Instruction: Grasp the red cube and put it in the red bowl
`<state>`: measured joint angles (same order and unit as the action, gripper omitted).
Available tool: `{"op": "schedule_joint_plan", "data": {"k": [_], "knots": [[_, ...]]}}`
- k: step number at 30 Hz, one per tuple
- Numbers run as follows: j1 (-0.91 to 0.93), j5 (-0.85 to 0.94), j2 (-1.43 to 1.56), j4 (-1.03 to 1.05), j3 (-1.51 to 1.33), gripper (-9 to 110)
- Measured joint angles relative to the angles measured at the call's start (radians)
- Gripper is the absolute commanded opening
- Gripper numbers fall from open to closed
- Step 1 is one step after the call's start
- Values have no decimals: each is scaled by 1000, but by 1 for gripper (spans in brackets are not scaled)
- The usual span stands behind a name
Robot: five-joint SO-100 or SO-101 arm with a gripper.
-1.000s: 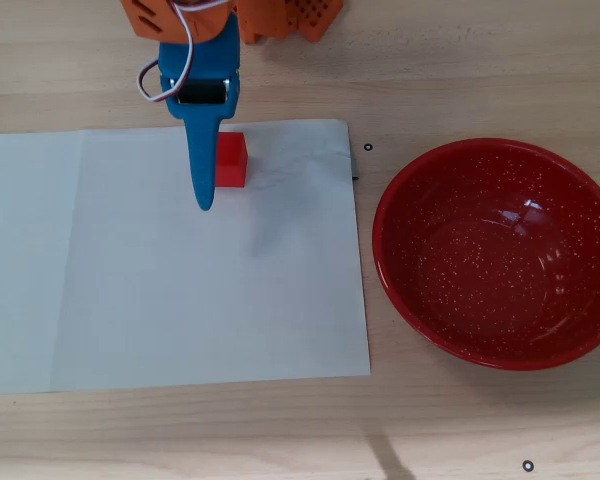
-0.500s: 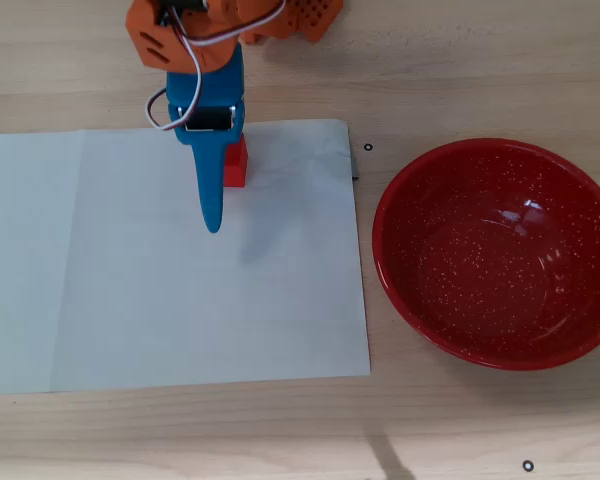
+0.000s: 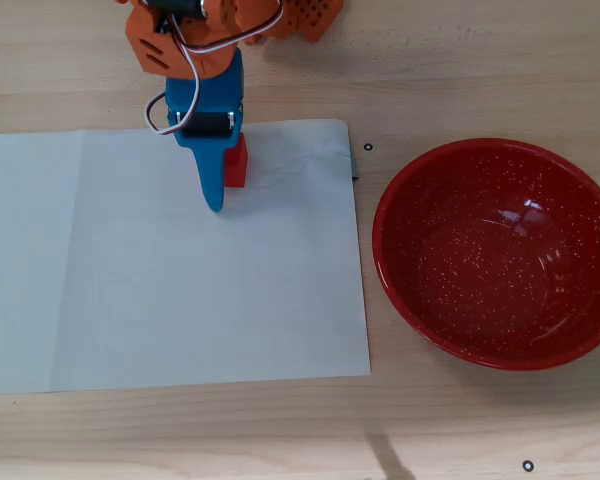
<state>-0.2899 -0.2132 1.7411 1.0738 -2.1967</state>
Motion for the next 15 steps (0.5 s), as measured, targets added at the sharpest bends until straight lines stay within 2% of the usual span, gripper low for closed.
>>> {"op": "schedule_joint_plan", "data": {"k": [4, 10, 15], "knots": [[8, 0, 3, -23, 8, 1], [9, 15, 3, 5, 23, 0], [6, 38, 2, 164, 104, 0]]}}
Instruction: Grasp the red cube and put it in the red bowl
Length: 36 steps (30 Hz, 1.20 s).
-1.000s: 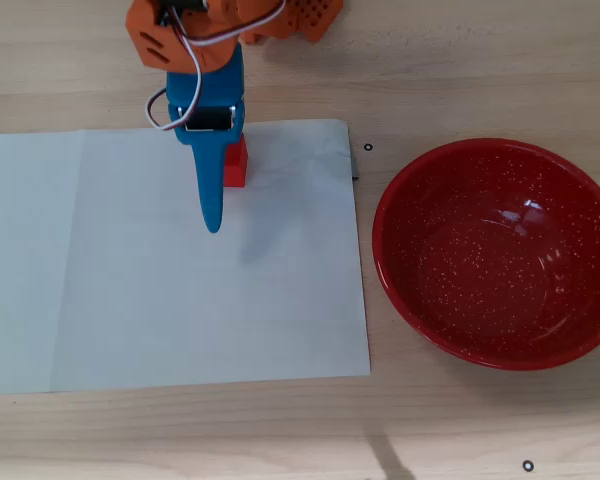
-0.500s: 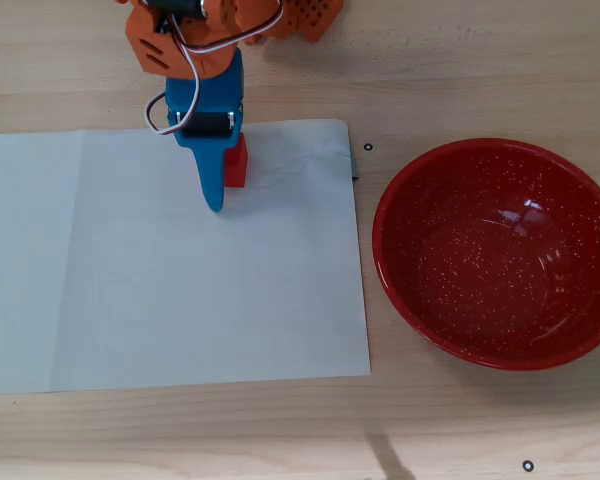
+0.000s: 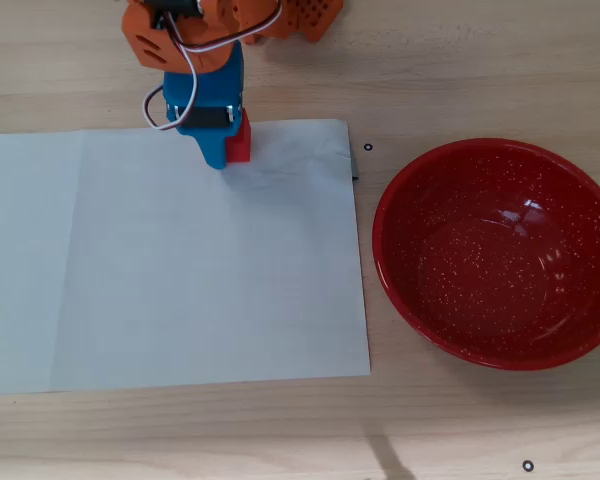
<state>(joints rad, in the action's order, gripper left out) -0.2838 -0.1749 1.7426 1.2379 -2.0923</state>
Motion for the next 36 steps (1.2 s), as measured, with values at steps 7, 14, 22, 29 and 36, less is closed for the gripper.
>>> {"op": "schedule_joint_plan", "data": {"k": [7, 14, 22, 29, 36], "knots": [[0, 49, 0, 273, 318, 0], [77, 100, 0, 466, 588, 0], [285, 236, -25, 543, 854, 0], [511, 348, -106, 543, 988, 0], [687, 408, -179, 480, 1029, 0]]}}
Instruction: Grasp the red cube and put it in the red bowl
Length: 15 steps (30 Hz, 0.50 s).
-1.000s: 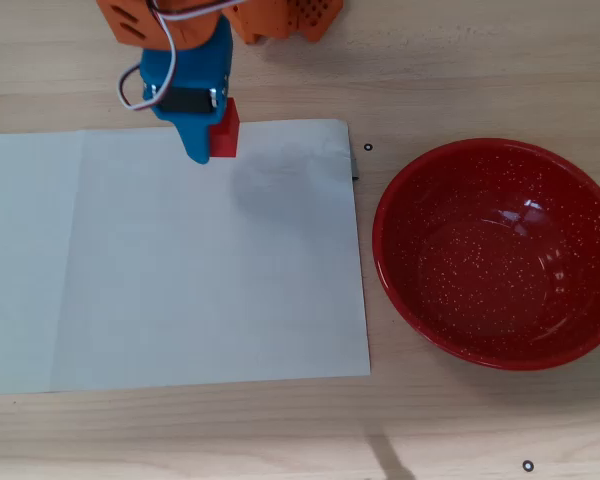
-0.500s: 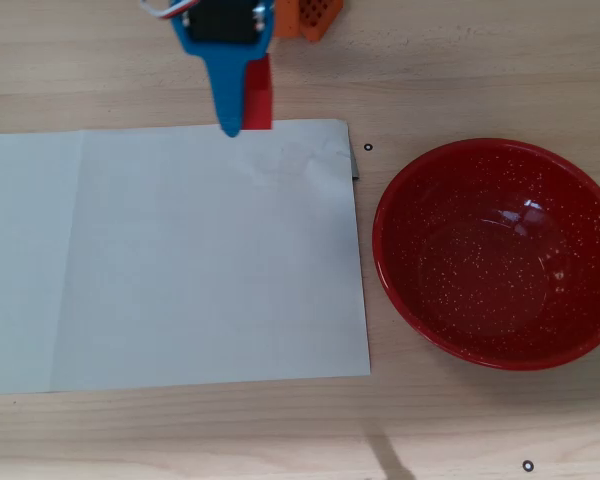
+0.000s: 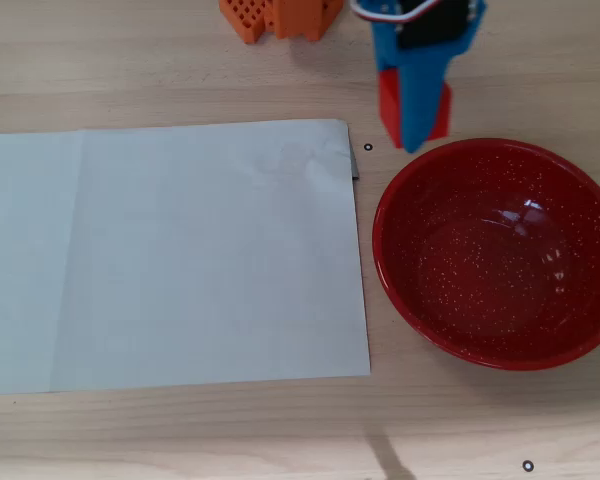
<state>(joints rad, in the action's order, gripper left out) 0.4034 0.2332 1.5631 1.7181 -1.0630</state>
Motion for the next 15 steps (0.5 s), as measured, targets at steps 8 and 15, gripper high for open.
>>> {"op": "schedule_joint_plan", "data": {"k": [8, 15], "knots": [[103, 18, -74, -262, -81, 0], [112, -8, -101, -566, -284, 10]]}}
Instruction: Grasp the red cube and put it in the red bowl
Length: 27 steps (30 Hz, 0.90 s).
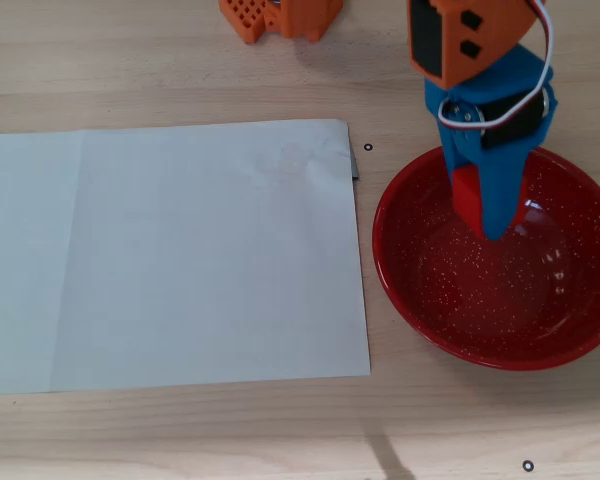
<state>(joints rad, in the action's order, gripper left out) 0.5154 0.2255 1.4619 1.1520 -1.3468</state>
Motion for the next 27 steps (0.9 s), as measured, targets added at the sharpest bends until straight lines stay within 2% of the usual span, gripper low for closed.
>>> {"op": "schedule_joint_plan", "data": {"k": [5, 10, 13, 18, 22, 27], "knots": [[38, -31, 0, -144, -129, 30], [34, -31, 0, -149, -143, 33], [35, -31, 0, -132, -140, 23], [26, -23, 2, 28, -21, 1], [0, -31, 18, 156, 77, 0], [-126, -31, 118, 311, 124, 0]]}}
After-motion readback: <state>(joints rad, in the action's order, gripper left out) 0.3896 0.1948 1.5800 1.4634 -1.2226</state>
